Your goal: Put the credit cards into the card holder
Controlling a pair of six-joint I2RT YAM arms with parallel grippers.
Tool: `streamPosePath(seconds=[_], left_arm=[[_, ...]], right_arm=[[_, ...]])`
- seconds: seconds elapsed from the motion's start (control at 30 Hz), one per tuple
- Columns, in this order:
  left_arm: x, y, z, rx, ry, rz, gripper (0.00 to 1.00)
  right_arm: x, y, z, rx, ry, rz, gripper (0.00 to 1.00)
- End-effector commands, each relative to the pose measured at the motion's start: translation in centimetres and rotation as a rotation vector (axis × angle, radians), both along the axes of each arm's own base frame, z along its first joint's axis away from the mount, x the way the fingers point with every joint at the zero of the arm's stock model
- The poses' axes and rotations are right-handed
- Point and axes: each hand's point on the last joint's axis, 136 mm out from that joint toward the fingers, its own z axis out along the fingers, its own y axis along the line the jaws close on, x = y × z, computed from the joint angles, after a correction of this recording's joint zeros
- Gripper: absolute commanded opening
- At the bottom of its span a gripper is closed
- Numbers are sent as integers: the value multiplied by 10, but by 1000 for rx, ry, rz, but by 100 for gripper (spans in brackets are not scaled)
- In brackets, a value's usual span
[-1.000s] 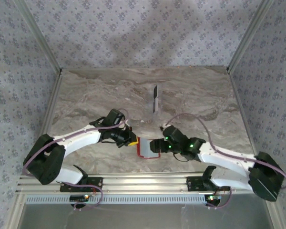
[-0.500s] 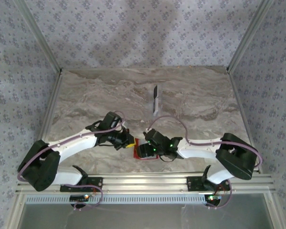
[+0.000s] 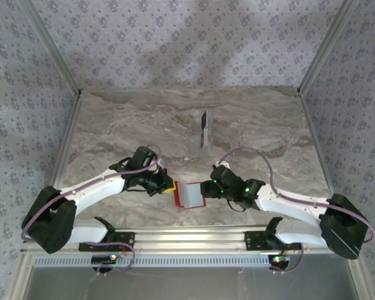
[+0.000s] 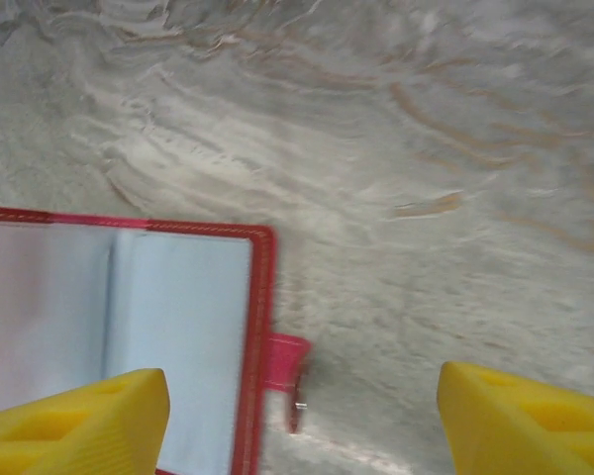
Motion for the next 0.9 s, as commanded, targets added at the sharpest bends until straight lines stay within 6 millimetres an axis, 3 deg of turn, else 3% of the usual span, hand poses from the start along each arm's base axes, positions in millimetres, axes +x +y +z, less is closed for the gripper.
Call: streamPosePath(seconds=[0.0,0.13,0.3,0.63,0.87], left_arm=[[0,0,6,-18,-13,-13,0],[2,0,6,-19,-19,-14,0],[3,-3,7,-38,-14,-10,0],[1,-1,6,-39,-14,-13,0],[0,-3,6,-41,-5,-35,0]], right_arm=[[-9,18,22,33,-62,107,73],[-33,78,32,150,-126,329,72],[-54,103,8,-101,-294,603,77],[-34,94,-16,-115,-221,495,78],[-10,63,-27,-203,-192,299,76]])
